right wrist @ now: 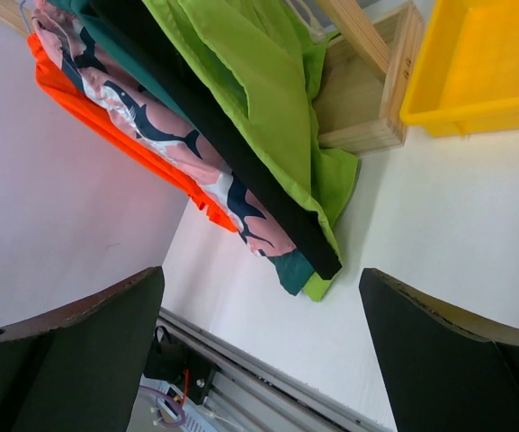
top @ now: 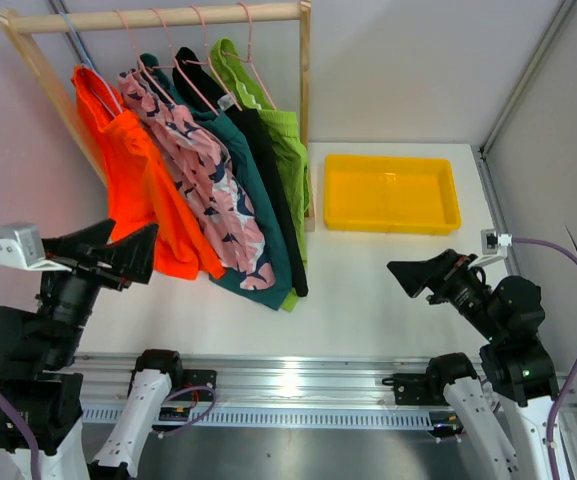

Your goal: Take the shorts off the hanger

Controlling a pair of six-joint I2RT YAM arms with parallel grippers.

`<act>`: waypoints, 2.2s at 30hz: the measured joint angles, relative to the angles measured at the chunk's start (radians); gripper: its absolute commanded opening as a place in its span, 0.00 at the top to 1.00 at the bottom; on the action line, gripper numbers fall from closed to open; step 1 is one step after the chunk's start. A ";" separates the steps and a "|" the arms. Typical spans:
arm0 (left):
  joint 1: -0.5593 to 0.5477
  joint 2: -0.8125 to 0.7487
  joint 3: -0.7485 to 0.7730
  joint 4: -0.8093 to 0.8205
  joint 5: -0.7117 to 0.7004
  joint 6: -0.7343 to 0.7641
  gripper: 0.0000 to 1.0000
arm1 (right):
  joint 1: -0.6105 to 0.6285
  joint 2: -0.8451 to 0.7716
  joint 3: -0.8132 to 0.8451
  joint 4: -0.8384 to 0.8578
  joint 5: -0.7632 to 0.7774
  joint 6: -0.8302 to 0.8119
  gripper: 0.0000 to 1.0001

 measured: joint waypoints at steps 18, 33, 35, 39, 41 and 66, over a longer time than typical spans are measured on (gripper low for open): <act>-0.005 0.738 0.649 0.061 -0.373 0.139 0.01 | 0.000 0.108 -0.019 -0.006 0.045 -0.092 0.01; 0.031 1.194 0.922 -0.100 -0.523 0.143 0.05 | 0.004 0.119 0.022 -0.064 0.045 -0.175 0.01; 0.032 1.186 0.922 -0.097 -0.536 0.143 0.05 | 0.004 0.119 0.022 -0.064 0.045 -0.177 0.01; 0.032 1.178 0.922 -0.090 -0.555 0.145 0.05 | 0.006 0.120 0.022 -0.064 0.042 -0.178 0.01; 0.032 1.177 0.922 -0.088 -0.566 0.146 0.05 | 0.006 0.124 0.022 -0.064 0.039 -0.178 0.01; 0.102 1.320 0.923 -0.076 -0.592 0.161 1.00 | 0.008 0.133 0.016 -0.064 0.035 -0.178 0.01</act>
